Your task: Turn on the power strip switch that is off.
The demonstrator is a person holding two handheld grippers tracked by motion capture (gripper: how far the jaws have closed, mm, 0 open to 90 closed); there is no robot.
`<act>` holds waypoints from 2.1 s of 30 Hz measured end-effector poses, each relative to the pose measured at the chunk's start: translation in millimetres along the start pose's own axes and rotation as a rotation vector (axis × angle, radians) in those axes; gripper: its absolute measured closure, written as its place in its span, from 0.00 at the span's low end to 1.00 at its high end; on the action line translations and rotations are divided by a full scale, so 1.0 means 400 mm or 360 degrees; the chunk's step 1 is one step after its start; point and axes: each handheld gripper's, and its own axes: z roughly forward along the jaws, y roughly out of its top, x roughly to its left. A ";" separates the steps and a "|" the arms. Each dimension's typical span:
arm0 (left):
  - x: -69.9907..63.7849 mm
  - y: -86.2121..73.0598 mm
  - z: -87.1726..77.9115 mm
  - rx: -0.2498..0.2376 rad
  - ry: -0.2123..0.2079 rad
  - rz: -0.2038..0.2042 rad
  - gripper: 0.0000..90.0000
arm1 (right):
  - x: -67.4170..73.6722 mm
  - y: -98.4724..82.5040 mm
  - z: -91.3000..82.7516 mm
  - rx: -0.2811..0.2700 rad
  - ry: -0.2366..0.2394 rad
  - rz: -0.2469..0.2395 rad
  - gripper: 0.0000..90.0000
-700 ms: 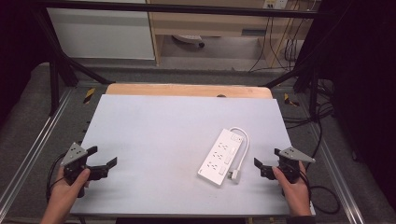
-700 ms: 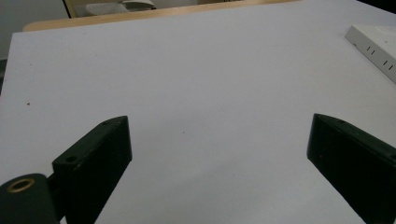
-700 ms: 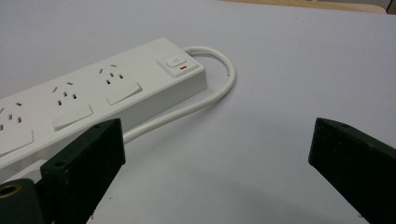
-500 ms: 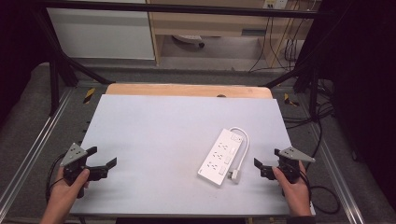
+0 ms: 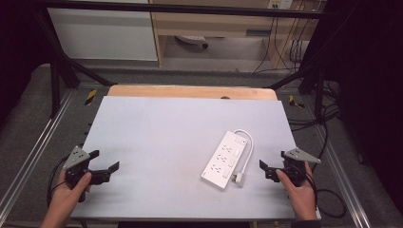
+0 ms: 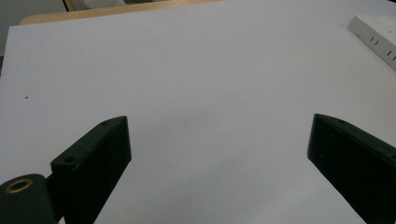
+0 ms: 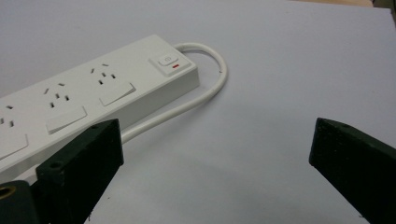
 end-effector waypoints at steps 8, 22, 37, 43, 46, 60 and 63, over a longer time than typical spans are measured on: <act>-0.001 -0.003 0.005 0.0019 0.0000 -0.0009 0.07 | 0.014 0.021 0.005 -0.0005 0.0020 -0.0028 0.04; -0.001 -0.003 0.009 0.0033 0.0003 -0.0010 0.07 | 0.048 0.075 0.015 -0.0040 0.0084 -0.0070 0.06; 0.000 -0.006 0.009 0.0041 -0.0001 -0.0011 0.07 | 0.042 0.145 0.007 -0.0133 0.0123 -0.0031 0.07; 0.000 -0.006 0.009 0.0040 0.0000 -0.0011 0.07 | 0.035 0.158 0.011 -0.0127 0.0116 -0.0034 0.06; 0.001 -0.006 0.009 0.0040 0.0001 -0.0011 0.07 | 0.035 0.167 0.015 -0.0127 0.0118 -0.0042 0.06; 0.001 -0.006 0.009 0.0039 0.0001 -0.0011 0.07 | 0.040 0.198 0.033 -0.0127 0.0145 -0.0051 0.05; 0.000 -0.006 0.009 0.0041 0.0001 -0.0009 0.07 | 0.045 0.202 0.040 -0.0122 0.0149 -0.0053 0.07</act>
